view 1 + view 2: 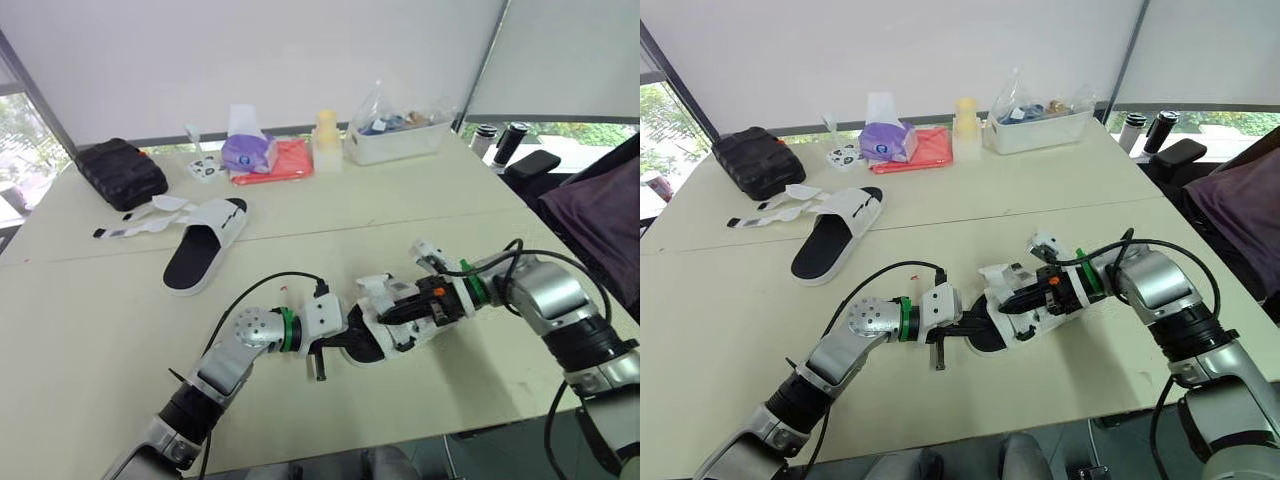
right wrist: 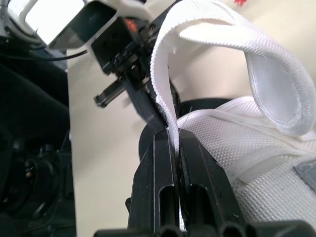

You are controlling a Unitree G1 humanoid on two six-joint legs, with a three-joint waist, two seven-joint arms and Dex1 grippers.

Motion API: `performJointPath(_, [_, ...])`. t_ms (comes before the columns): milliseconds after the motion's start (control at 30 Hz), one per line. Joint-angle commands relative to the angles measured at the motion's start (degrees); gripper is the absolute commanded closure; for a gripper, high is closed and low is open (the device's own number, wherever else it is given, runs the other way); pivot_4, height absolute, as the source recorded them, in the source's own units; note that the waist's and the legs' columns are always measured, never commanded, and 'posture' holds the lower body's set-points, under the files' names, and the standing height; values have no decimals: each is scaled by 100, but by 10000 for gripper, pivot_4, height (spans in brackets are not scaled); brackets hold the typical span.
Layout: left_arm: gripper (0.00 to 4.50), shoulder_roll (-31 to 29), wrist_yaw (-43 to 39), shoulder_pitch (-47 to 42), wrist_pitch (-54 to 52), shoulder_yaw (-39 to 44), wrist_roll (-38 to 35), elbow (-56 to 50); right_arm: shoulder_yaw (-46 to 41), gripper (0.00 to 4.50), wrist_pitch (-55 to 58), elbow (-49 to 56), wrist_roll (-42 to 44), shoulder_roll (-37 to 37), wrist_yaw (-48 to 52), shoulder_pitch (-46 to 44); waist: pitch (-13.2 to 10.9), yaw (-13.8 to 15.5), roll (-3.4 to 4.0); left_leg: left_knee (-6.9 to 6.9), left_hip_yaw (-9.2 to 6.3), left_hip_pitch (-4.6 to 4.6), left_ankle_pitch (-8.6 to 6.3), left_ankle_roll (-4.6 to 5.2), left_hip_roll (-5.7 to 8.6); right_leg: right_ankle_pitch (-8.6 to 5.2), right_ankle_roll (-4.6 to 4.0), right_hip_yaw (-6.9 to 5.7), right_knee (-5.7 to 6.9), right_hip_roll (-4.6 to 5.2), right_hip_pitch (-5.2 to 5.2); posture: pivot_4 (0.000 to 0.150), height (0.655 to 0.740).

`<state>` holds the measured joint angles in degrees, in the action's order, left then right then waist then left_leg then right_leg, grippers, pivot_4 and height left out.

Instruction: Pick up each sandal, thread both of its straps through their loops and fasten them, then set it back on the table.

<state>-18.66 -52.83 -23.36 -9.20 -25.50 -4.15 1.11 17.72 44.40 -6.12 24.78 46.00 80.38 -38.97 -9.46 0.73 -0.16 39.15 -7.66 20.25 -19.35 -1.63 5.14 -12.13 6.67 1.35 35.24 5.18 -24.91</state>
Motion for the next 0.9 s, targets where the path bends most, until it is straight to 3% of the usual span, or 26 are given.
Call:
performJointPath(33, [43761, -29, 21, 35, -12, 15, 91, 78, 83, 44684, -125, 153, -126, 108, 182, 153, 1, 0, 1, 0, 0, 0, 0, 0, 0, 0, 0, 0, 0, 0, 0, 1500, 7400])
performJointPath(367, [43761, -5, 14, 5, -3, 30, 71, 138, 36, 44684, -408, 801, -258, 363, 330, 726, 1, 6, 0, 0, -4, 5, 0, 0, 0, -1, 0, -2, -4, 0, -2, 1500, 7400])
performJointPath(467, [43761, 0, 3, -7, 2, 41, 68, 162, -187, 35812, -512, 694, -198, 241, 192, 717, 5, 3, -5, 0, -4, 2, 0, -1, -1, -1, 0, -2, -4, -1, 0, 1500, 7400])
performJointPath(667, [43761, -5, 10, -8, 86, 53, 92, 196, -1470, 7997, 250, 974, 554, 230, -462, 695, 5, 8, -5, 0, -4, 3, 0, -1, -1, 0, -1, -1, -3, 0, 0, 1500, 7400])
performJointPath(900, [43761, 1, -34, -26, 170, 46, 100, 280, -3005, 7997, 1532, 1975, 1675, 690, -1075, 1595, 4, 22, -5, -1, -7, 14, -1, 1, 1, 0, -1, -3, -7, 3, -7, 1500, 7400])
